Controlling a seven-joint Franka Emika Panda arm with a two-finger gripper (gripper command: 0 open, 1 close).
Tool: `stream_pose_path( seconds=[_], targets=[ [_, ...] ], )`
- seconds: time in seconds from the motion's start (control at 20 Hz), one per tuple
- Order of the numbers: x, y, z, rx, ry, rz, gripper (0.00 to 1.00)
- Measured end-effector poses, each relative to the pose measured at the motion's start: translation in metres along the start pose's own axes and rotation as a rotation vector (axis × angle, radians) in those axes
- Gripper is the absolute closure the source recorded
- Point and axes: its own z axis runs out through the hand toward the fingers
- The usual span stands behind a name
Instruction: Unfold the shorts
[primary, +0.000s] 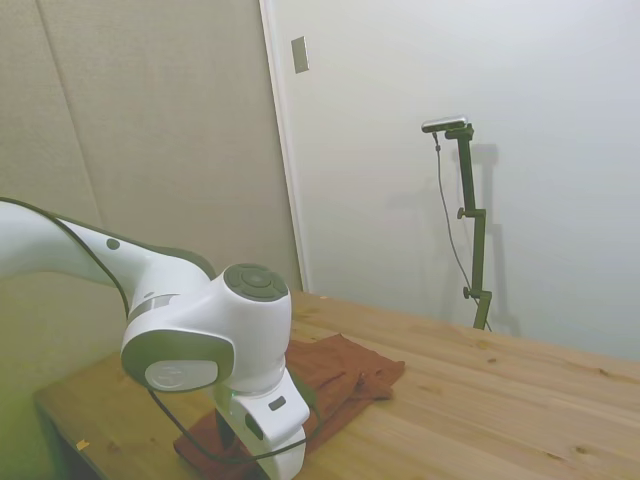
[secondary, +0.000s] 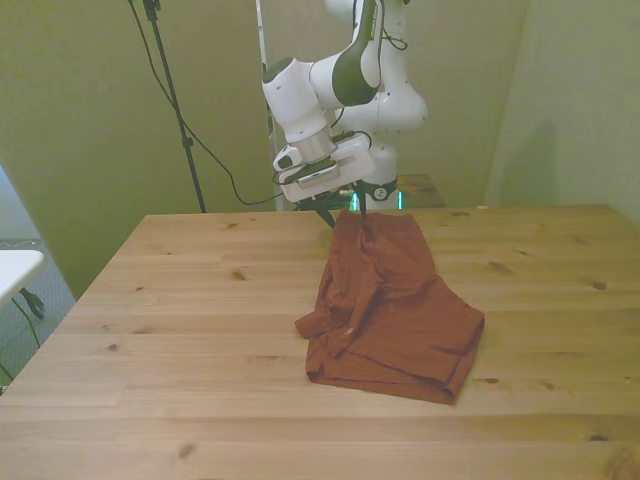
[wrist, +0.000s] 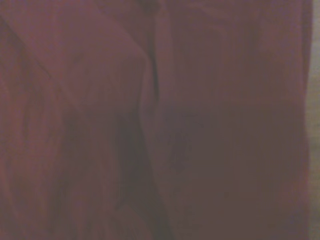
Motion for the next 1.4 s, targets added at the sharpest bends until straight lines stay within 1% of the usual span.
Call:
stream_pose_path(
  seconds=[0.25, 0.5, 0.75, 0.9, 1.05, 1.2, 1.3, 1.4],
  targets=[
    [-0.001, -0.001, 0.008, 0.001, -0.019, -0.031, 1.00],
    [-0.002, -0.001, 0.012, -0.005, -0.026, -0.032, 1.00],
    [-0.002, -0.001, 0.012, -0.005, -0.027, -0.032, 1.00],
    [0.001, -0.005, 0.004, 0.003, -0.011, -0.038, 1.00],
    [0.001, -0.018, -0.013, 0.015, 0.018, -0.065, 1.00],
    [-0.009, -0.043, -0.029, 0.017, 0.040, -0.120, 1.00],
    [-0.020, -0.058, -0.033, 0.011, 0.051, -0.144, 1.00],
    [-0.030, -0.073, -0.034, -0.014, 0.084, -0.146, 1.00]
  ],
)
